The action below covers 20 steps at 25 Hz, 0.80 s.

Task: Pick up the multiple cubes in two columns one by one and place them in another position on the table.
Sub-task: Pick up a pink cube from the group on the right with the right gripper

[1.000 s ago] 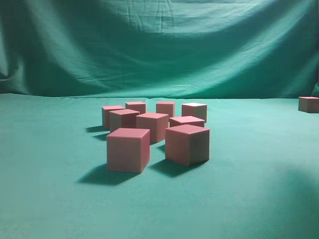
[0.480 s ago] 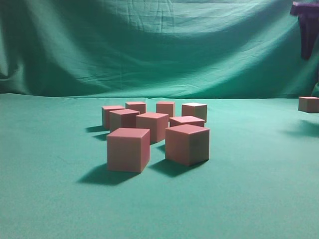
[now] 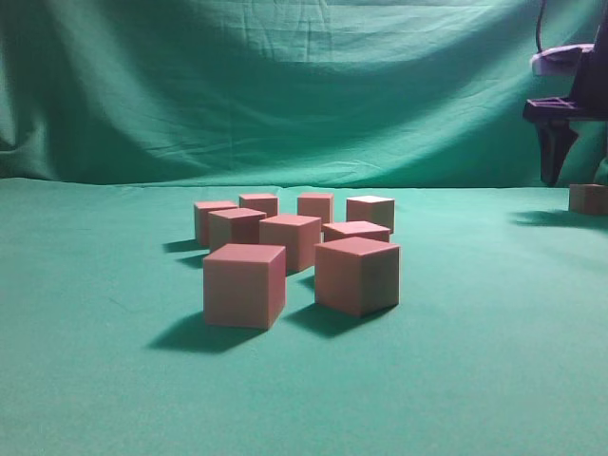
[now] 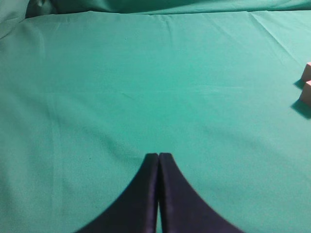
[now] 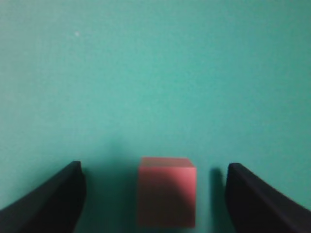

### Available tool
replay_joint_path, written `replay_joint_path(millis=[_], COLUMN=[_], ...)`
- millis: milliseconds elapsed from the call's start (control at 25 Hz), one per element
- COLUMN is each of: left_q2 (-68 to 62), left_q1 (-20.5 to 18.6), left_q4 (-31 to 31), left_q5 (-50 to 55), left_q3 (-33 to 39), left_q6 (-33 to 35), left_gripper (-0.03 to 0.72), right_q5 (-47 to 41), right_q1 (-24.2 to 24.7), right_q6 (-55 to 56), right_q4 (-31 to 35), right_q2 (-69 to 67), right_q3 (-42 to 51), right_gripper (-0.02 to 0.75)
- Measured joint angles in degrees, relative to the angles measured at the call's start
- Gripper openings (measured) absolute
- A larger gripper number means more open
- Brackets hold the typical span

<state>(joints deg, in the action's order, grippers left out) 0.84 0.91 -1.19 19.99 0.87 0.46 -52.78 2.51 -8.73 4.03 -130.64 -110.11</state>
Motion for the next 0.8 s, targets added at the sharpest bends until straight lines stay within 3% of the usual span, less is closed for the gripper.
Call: replay_joint_path(millis=[400,480,560,760,800], left_q2=[0.0,0.0,0.0,0.0,0.0], left_q1=[0.0,0.0,0.0,0.0,0.0], left_q4=[0.0,0.0,0.0,0.0,0.0], left_q5=[0.0,0.0,0.0,0.0,0.0], left_q3=[0.0,0.0,0.0,0.0,0.0], left_q6=[0.0,0.0,0.0,0.0,0.0], left_gripper=[0.0,0.0,0.0,0.0,0.0], right_q5=[-0.02,-0.25,-0.25,-1.85,-2.37], right_q1=[0.0,0.0,0.0,0.0,0.0], right_q6=[-0.6,-0.71,-0.79,-0.79,-0.79], right_q4=[0.0,0.13,0.13,0.24,0.24], right_q2=[-2.37,-2.75,-2.75,-2.75,-2.75], right_q3=[-0.24,-0.24,-0.34,-0.56,-0.81], right_gripper=[0.584,0.526,0.53,0.274,0.255])
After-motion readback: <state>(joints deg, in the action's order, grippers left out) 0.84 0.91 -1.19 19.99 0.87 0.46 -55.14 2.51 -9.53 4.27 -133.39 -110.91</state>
